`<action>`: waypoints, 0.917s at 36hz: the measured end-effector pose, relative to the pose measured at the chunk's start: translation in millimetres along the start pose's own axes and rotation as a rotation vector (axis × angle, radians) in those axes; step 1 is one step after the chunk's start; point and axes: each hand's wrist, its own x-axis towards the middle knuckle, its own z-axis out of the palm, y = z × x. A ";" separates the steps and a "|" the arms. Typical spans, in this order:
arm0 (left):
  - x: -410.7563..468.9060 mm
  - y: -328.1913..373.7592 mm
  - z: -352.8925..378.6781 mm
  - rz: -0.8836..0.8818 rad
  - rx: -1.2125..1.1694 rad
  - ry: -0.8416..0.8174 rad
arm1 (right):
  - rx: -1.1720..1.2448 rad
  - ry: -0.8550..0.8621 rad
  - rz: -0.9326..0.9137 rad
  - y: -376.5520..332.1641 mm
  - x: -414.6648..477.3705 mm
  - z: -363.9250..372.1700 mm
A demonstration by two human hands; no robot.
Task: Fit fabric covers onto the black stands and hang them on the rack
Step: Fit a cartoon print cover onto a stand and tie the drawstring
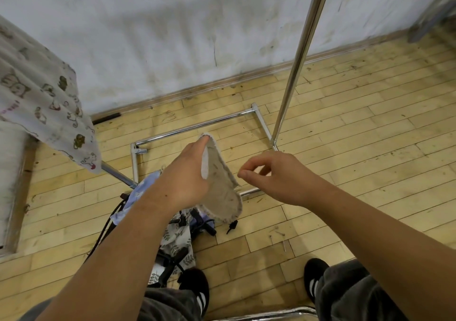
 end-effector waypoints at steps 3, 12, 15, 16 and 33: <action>-1.5 3.4 -0.6 0.018 -0.022 -0.009 | 0.003 0.002 -0.071 -4.7 0.0 4.1; -8.7 21.8 -1.9 0.136 -0.153 -0.074 | -0.168 -0.044 0.063 2.7 -2.3 7.6; -9.3 20.6 -3.2 0.117 -0.160 -0.064 | -0.270 -0.057 0.132 7.2 -0.5 4.4; -9.6 19.9 -3.7 0.109 -0.164 -0.063 | -0.289 -0.063 0.149 8.3 -0.1 4.3; -4.1 -5.3 6.3 0.061 0.043 -0.119 | -0.342 -0.070 0.244 29.9 6.5 0.9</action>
